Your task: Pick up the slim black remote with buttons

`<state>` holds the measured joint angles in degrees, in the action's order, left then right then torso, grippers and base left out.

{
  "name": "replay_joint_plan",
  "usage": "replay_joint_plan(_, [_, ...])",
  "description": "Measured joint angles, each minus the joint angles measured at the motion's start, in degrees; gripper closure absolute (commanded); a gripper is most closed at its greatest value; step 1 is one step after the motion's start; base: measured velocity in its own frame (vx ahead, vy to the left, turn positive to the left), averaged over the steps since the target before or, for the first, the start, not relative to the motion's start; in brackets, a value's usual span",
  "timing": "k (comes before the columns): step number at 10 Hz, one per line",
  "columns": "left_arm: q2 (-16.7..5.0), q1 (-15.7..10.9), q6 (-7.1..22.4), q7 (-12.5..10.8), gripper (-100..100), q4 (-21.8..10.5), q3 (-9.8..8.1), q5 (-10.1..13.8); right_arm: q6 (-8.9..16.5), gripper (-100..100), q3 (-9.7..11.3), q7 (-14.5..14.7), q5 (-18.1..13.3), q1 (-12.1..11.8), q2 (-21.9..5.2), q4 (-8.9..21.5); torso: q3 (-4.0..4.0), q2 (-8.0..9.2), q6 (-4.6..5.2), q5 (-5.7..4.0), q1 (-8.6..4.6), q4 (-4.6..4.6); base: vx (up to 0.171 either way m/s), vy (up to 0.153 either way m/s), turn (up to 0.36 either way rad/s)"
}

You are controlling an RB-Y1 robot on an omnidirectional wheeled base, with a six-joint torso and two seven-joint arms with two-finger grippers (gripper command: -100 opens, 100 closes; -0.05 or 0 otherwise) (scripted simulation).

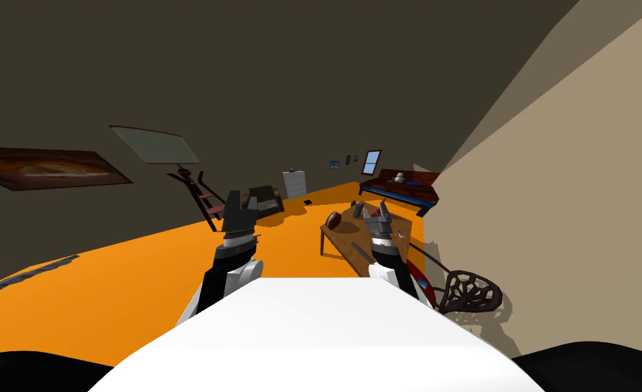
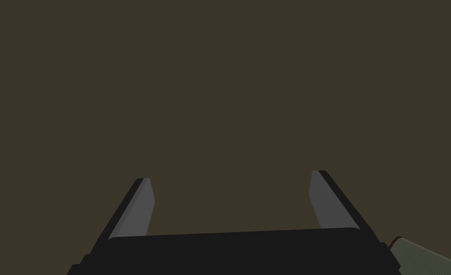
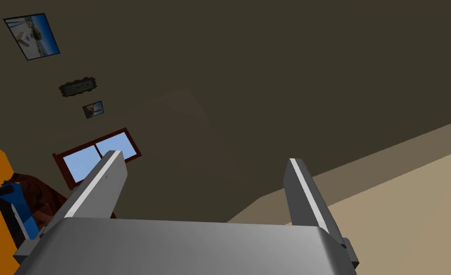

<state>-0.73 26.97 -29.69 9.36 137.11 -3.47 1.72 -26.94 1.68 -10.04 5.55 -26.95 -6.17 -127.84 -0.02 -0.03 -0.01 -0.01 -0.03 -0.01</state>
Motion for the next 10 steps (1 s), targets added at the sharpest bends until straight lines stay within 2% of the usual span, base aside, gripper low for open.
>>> replay_joint_plan(2, [0.00, 0.00, 0.00, 0.00, 0, 0.00, 0.00, 0.00, 1.78, -100, -0.78, -0.92, 1.32, 0.38, -1.79, 1.98, 0.00, 0.00, 0.01, 0.00, -0.01, 0.00, 0.004, -0.003, 0.034])
replay_joint_plan(6, [0.00, 0.00, 0.00, 0.00, 0, 0.00, 0.00, 0.00, 7.09, -100, -2.00, -2.79, 4.22, 1.80, -4.25, 6.33, 0.00, -0.01, 0.01, 0.00, -0.01, 0.00, 0.005, -0.003, 0.071])
replay_joint_plan(8, [0.00, 0.00, 0.00, 0.00, 0, 0.00, 0.00, 0.00, 10.37, -100, -2.54, -3.62, 5.80, 3.07, -4.85, 8.85, -0.01, -0.02, 0.00, 0.00, 0.00, 0.00, 0.006, -0.004, 0.069])
replay_joint_plan(10, [0.00, 0.00, 0.00, 0.00, 0, 0.00, 0.00, 0.00, 12.60, -100, -3.09, -4.58, 7.19, 3.42, -5.75, 11.05, -0.01, -0.01, 0.00, 0.00, 0.00, 0.00, 0.004, -0.002, 0.059])
